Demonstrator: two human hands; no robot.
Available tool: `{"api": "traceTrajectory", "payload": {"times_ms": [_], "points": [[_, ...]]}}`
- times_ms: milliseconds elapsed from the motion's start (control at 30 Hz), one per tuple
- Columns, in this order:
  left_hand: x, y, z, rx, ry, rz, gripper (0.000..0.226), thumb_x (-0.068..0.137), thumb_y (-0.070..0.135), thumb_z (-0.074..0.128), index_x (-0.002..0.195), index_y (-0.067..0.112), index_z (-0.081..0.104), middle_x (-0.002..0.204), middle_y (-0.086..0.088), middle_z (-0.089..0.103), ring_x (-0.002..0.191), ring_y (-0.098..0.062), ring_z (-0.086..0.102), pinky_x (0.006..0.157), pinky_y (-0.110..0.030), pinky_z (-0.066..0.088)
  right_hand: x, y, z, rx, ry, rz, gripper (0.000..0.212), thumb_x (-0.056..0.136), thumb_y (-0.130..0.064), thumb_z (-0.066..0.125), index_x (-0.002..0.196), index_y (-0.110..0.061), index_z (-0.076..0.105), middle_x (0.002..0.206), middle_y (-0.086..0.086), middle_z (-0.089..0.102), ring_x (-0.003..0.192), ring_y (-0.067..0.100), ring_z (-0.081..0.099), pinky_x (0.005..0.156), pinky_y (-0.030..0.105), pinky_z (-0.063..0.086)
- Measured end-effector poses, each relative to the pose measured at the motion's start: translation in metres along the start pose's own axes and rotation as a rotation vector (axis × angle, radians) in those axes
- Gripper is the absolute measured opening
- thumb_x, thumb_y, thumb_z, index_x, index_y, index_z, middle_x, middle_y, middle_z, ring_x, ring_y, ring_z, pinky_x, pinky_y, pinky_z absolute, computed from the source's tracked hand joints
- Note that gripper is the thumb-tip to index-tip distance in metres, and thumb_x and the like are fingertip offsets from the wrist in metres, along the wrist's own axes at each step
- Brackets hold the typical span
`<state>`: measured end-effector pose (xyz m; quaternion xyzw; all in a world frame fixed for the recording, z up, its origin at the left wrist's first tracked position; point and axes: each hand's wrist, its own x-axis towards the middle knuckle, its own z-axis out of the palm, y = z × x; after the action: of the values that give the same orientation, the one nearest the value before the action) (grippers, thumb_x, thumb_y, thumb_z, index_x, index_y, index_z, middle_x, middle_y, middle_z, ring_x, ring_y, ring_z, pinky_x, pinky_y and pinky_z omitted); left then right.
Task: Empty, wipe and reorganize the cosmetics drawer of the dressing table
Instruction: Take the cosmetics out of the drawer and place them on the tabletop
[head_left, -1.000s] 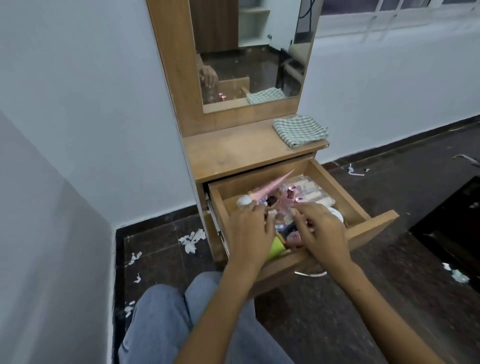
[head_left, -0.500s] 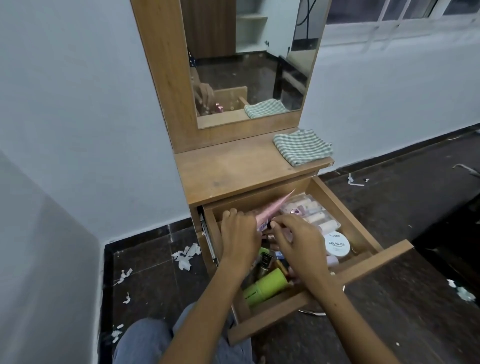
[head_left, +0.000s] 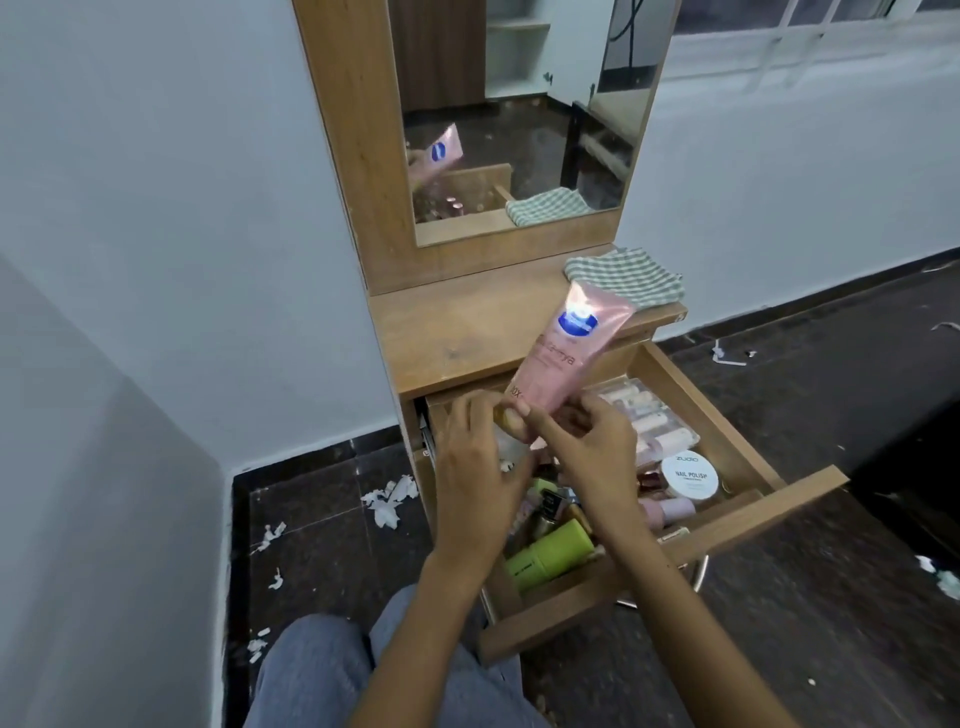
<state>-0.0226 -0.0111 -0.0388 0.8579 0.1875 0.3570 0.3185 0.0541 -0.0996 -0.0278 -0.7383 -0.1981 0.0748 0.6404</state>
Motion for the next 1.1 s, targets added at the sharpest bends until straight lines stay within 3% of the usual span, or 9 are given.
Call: {"api": "traceTrajectory", "payload": {"times_ms": [67,133,200,300,433,633,800,1000,1100], "points": [[0.007,-0.005,-0.011,-0.177,-0.049,-0.053,0.045,0.078,0.026,0.077,0.115,0.016,0.053,0.110,0.005,0.059,0.100,-0.010,0.058,0.081,-0.031,0.052,0.010,-0.006,0.001,0.060,-0.126,-0.028,0.037,0.075,-0.022,0.078,0.108,-0.012,0.065,0.096,-0.003,0.073,0.091,0.009,0.070,0.074,0.024,0.058],[0.016,-0.009,-0.022,-0.308,-0.048,-0.101,0.053,0.077,0.021,0.078,0.121,0.015,0.051,0.110,0.006,0.064,0.098,-0.006,0.062,0.081,-0.023,0.052,0.022,-0.012,0.002,0.058,-0.237,-0.081,0.044,0.074,-0.019,0.079,0.114,-0.011,0.062,0.103,-0.001,0.072,0.097,0.011,0.069,0.083,0.028,0.057],[0.026,-0.017,-0.028,-0.317,-0.014,-0.118,0.059,0.075,0.021,0.080,0.125,0.013,0.051,0.109,0.007,0.065,0.098,-0.001,0.062,0.082,-0.015,0.049,0.034,-0.016,0.006,0.064,-0.314,-0.109,0.048,0.075,-0.019,0.078,0.119,-0.011,0.060,0.109,0.000,0.071,0.102,0.013,0.067,0.090,0.034,0.055],[0.043,-0.028,-0.031,-0.260,0.019,-0.102,0.060,0.074,0.033,0.079,0.125,0.015,0.053,0.112,0.005,0.063,0.100,-0.006,0.061,0.085,-0.027,0.052,0.047,-0.019,0.020,0.101,-0.366,-0.151,0.043,0.082,-0.015,0.072,0.123,-0.009,0.057,0.113,0.003,0.069,0.106,0.014,0.065,0.094,0.037,0.053],[0.071,-0.039,-0.032,-0.158,0.123,-0.075,0.058,0.075,0.027,0.079,0.122,0.013,0.049,0.115,0.002,0.056,0.098,-0.007,0.057,0.080,-0.016,0.048,0.050,-0.013,0.035,0.051,-0.217,-0.229,0.039,0.091,-0.022,0.062,0.127,-0.011,0.055,0.120,-0.002,0.065,0.108,0.007,0.062,0.091,0.029,0.053],[0.124,-0.068,-0.036,-0.082,0.181,-0.193,0.062,0.076,0.028,0.079,0.126,0.016,0.043,0.122,0.002,0.053,0.094,-0.001,0.052,0.072,0.001,0.038,0.039,0.017,0.039,-0.129,0.045,-0.376,0.019,0.093,-0.020,0.058,0.110,-0.015,0.064,0.097,-0.007,0.068,0.086,0.007,0.066,0.070,0.021,0.056],[0.138,-0.085,-0.022,-0.039,0.152,-0.226,0.060,0.078,0.028,0.077,0.125,0.014,0.042,0.124,-0.002,0.053,0.101,-0.008,0.054,0.075,-0.005,0.037,0.038,0.021,0.041,-0.238,0.020,-0.419,0.018,0.093,-0.024,0.058,0.106,-0.015,0.065,0.091,-0.010,0.068,0.080,0.000,0.064,0.067,0.012,0.051],[0.134,-0.090,-0.015,-0.064,0.181,-0.237,0.062,0.077,0.029,0.078,0.127,0.013,0.044,0.124,-0.002,0.058,0.103,-0.010,0.057,0.077,-0.008,0.038,0.043,0.028,0.039,-0.250,0.056,-0.356,0.013,0.093,-0.025,0.060,0.103,-0.020,0.065,0.086,-0.012,0.068,0.079,0.000,0.065,0.068,0.021,0.054],[0.129,-0.087,-0.016,-0.080,0.171,-0.258,0.071,0.075,0.033,0.080,0.132,0.016,0.041,0.131,0.000,0.054,0.113,-0.011,0.055,0.088,-0.017,0.044,0.044,0.029,0.038,-0.231,0.048,-0.333,0.013,0.093,-0.025,0.060,0.103,-0.019,0.065,0.087,-0.010,0.069,0.081,0.001,0.066,0.071,0.023,0.054]]}}
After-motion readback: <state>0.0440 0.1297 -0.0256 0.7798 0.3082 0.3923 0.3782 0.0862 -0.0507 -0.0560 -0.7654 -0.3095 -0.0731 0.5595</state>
